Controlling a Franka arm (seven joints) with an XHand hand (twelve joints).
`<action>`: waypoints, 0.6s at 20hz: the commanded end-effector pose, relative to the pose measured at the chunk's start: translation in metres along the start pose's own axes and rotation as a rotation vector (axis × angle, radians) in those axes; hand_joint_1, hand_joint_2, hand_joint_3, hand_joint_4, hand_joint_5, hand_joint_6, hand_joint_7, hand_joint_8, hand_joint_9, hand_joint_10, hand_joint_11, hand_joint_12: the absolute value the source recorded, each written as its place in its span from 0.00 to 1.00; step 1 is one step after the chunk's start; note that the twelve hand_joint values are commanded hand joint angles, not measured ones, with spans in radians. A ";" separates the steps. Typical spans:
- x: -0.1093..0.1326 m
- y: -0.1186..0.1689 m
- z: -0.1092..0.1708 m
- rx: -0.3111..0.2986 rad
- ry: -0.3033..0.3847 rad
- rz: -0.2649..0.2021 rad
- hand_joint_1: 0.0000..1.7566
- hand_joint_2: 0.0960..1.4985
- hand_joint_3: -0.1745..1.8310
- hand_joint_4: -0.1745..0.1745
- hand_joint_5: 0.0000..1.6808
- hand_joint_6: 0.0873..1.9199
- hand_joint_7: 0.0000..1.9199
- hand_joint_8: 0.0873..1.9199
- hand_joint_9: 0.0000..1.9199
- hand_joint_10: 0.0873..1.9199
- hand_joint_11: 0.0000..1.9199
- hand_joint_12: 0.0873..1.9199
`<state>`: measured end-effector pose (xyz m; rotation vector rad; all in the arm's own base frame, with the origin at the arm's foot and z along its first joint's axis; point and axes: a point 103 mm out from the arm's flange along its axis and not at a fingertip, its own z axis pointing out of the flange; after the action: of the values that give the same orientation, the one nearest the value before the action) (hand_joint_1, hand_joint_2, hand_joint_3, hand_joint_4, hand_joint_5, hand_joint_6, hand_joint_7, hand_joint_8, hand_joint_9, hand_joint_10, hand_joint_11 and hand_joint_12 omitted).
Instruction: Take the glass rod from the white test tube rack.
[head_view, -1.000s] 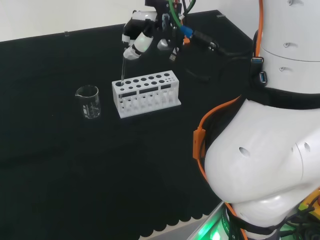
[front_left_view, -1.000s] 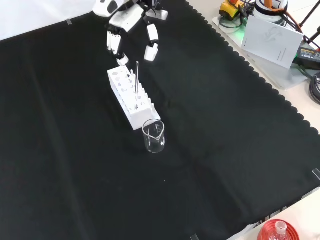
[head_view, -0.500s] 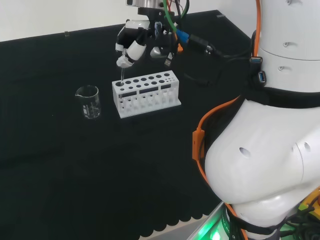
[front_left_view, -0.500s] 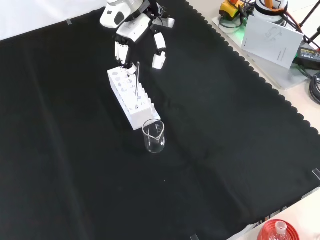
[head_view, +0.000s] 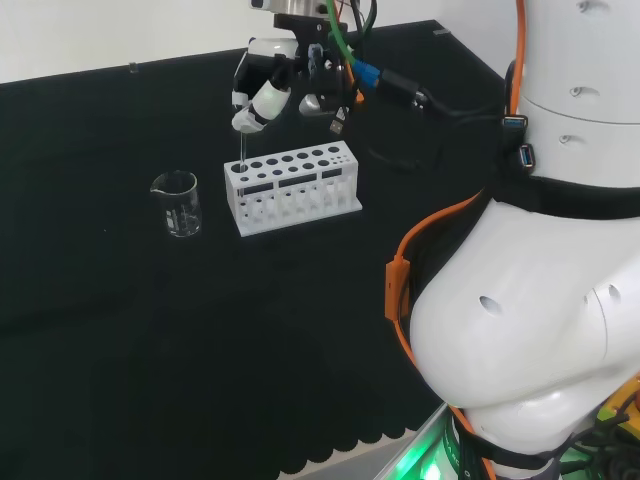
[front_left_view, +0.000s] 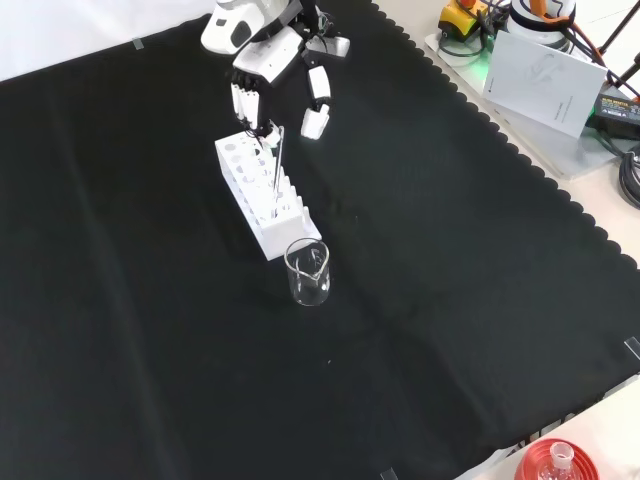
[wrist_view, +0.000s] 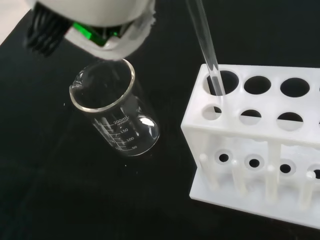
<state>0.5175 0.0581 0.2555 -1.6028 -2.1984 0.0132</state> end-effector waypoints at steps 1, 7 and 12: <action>-0.002 0.003 0.003 -0.011 -0.002 -0.009 0.59 0.34 0.40 0.00 0.56 0.38 0.56 0.33 0.60 0.28 0.54 0.57; -0.002 0.010 0.008 -0.033 -0.010 -0.009 0.64 0.44 0.34 0.28 0.69 0.32 0.64 0.28 0.66 0.23 0.60 0.55; 0.004 0.017 0.005 -0.077 -0.065 -0.012 0.72 0.42 0.35 0.25 0.77 0.24 0.78 0.10 0.74 0.17 0.67 0.51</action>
<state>0.5267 0.0625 0.2463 -1.6221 -2.2383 -0.0253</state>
